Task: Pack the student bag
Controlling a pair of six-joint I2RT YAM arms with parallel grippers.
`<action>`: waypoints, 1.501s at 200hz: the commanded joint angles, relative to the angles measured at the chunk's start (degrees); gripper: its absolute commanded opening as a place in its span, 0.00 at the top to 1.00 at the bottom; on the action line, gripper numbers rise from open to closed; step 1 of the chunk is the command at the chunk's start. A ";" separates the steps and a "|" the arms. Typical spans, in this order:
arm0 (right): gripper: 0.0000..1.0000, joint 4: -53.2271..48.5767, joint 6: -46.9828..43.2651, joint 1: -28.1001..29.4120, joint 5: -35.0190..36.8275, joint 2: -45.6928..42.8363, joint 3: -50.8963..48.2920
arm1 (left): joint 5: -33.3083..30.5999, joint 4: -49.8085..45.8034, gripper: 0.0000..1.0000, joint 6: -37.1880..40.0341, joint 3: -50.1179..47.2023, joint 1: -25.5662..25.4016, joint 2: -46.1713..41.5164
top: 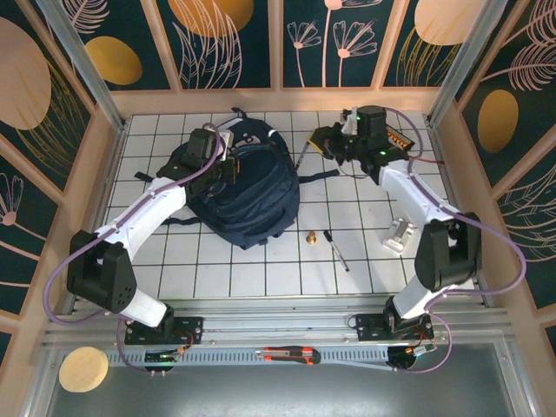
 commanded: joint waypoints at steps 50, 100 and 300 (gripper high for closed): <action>0.85 20.75 16.70 10.34 0.84 13.98 6.26 | 6.82 7.04 1.00 -6.63 6.04 -0.16 1.79; 0.85 15.59 14.86 12.51 4.22 18.83 10.09 | 7.17 7.43 1.00 -6.58 6.63 -0.15 2.03; 0.48 -5.58 -5.75 11.80 6.34 14.25 19.67 | 6.12 8.84 1.00 -6.25 4.12 -0.16 1.93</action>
